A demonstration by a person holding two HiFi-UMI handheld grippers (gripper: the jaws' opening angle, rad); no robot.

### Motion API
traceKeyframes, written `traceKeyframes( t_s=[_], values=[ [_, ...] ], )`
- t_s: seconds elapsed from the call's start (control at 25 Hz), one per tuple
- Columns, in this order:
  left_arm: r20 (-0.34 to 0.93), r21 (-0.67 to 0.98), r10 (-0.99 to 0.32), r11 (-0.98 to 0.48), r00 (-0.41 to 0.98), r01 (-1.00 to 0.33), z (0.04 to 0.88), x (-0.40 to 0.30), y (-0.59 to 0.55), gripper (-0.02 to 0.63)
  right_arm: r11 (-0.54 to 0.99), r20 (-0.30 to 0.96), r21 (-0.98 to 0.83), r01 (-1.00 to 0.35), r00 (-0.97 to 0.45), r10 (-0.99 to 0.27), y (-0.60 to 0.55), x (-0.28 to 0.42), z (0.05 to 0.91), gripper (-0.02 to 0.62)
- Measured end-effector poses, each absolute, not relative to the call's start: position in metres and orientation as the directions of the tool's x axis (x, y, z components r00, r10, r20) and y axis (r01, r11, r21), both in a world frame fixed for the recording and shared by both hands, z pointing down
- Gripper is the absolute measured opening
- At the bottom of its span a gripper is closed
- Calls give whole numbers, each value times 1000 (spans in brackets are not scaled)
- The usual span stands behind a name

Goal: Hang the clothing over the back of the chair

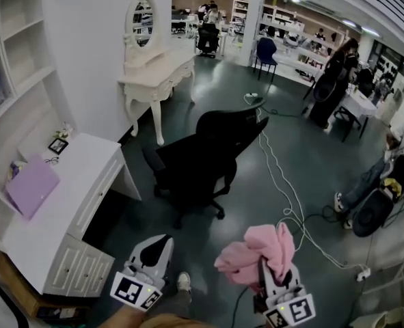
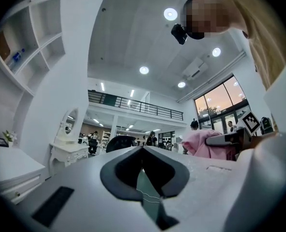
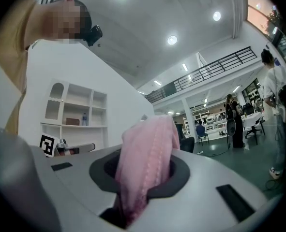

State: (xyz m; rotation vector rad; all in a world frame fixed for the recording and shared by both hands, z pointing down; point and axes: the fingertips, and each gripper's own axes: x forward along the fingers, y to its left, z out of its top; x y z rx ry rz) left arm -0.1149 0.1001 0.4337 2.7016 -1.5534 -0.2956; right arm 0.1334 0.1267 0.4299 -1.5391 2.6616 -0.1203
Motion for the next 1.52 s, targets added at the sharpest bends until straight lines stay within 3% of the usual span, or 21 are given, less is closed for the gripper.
traceKeyframes(
  t_s=[0.44,1.12,1.52],
  values=[
    [-217,132,-815,-570,537,-811,402,-133,-65,5,442,1,-66,-894,-443,-896,-3,120,396,89],
    [-219,66,-857,-490,466,-869,385,-66,-156,5,612,-71,-143,-778,-608,-791,-138,145,373,89],
    [-237,58,-865,-467,442,-882,379,-54,-185,5,655,-104,-90,-750,-647,-755,-192,153,337,91]
  ],
)
